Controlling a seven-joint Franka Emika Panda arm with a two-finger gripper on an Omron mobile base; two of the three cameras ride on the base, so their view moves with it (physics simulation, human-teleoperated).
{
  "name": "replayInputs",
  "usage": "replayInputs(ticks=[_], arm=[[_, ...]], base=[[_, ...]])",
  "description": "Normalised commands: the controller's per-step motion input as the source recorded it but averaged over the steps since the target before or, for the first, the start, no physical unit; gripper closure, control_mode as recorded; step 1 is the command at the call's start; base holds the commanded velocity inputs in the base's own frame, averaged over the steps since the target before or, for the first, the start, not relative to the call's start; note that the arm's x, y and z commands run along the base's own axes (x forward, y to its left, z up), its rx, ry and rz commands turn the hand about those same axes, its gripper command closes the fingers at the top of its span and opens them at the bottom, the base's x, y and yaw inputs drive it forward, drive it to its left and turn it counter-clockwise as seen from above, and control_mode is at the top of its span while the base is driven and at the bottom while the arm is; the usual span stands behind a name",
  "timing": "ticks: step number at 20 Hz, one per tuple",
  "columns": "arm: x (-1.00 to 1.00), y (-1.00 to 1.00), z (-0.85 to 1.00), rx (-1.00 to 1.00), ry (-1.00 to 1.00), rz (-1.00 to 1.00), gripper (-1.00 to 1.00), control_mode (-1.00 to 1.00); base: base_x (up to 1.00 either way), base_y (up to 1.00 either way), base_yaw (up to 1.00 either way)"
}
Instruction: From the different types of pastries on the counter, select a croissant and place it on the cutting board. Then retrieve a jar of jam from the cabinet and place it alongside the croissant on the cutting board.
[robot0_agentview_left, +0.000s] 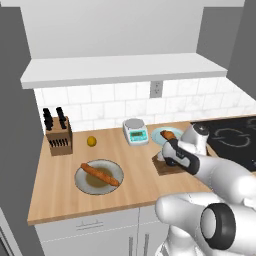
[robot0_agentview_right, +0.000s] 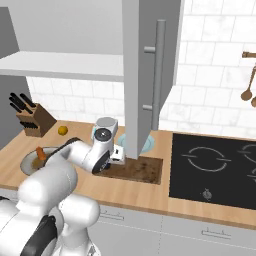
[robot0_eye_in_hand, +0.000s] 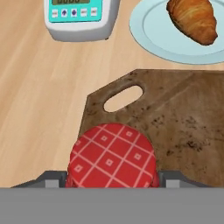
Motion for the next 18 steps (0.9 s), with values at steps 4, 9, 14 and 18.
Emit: replayInputs(ticks=[4,9,14,18], arm=[[0.03,0.02,-0.78,0.0,-0.12,0.0,1.0,-1.0],[0.0,0.15,-0.65,0.0,-0.2,0.0,1.0,-1.0],[0.0,0.2,-0.33,0.03,-0.11,0.0,-1.0,-1.0],[0.0,0.12,0.0,0.05,0.0,0.0,-1.0,-1.0]], base=[[0.0,0.0,0.0],[0.0,0.0,0.0],[0.0,0.0,0.0],[0.0,0.0,0.0]])
